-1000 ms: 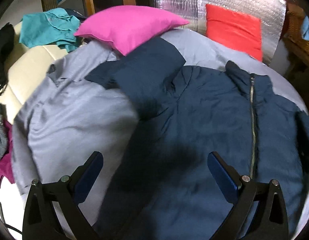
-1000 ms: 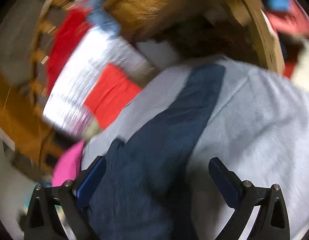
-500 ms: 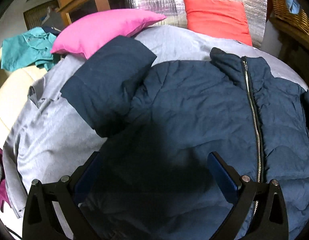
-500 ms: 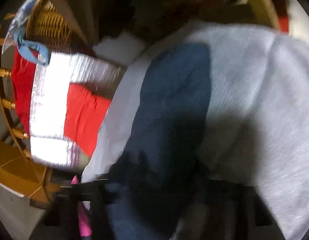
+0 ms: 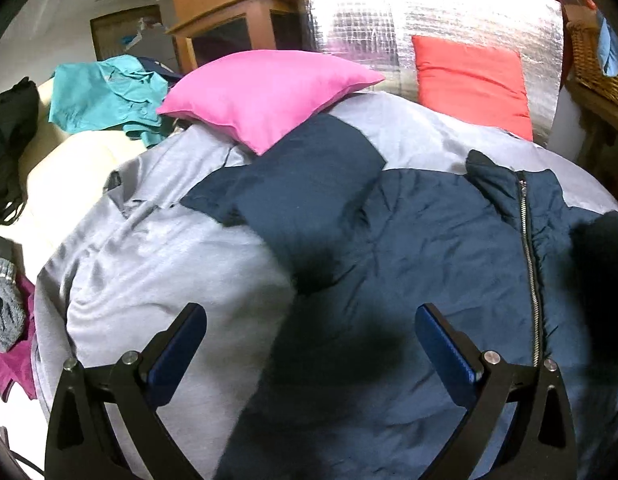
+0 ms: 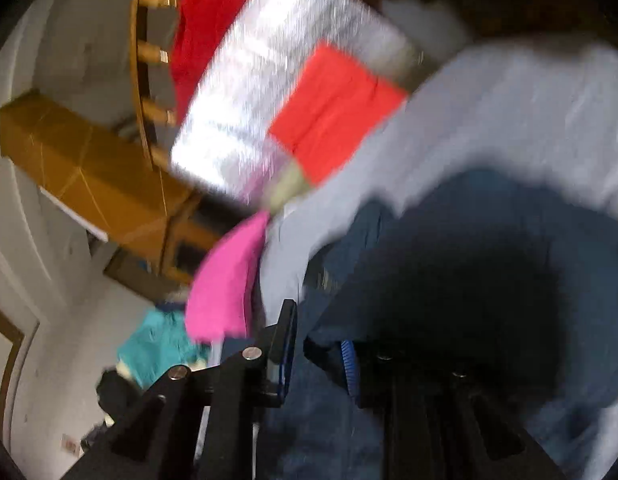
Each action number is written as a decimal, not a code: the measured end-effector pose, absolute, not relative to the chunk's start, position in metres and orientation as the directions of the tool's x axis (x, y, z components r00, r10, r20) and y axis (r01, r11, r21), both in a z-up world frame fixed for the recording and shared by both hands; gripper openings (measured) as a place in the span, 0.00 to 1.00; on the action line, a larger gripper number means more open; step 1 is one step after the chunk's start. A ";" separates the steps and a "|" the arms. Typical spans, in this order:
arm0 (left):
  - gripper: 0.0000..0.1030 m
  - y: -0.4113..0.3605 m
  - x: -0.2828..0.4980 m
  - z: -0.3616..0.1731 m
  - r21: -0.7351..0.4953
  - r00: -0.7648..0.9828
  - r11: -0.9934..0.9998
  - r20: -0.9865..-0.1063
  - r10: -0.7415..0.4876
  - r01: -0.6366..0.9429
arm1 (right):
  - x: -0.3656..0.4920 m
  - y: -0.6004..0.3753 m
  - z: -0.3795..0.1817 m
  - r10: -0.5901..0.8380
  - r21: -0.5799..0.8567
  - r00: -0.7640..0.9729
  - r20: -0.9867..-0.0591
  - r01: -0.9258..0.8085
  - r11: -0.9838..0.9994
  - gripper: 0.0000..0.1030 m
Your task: Fold large clothes
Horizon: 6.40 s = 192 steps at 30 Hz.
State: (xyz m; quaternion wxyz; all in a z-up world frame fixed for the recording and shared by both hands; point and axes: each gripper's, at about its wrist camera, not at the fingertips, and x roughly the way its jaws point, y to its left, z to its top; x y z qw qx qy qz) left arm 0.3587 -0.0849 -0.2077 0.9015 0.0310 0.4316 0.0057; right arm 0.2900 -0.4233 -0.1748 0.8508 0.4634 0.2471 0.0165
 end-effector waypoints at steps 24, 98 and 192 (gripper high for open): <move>1.00 -0.219 0.338 -0.171 0.008 0.642 0.939 -0.732 -0.229 0.344 | 0.222 -0.515 -0.245 0.184 0.883 0.868 -0.461 0.426 0.199 0.53; 1.00 -0.304 0.325 -0.243 -0.025 0.484 0.856 -0.816 -0.316 0.517 | 0.266 -0.533 -0.241 0.136 0.659 0.686 -0.715 0.595 0.460 0.66; 0.88 0.002 0.474 -0.257 -0.763 0.484 0.638 -0.600 -0.637 -0.106 | 0.265 -0.451 -0.189 0.093 0.575 0.750 -0.655 0.415 0.705 0.66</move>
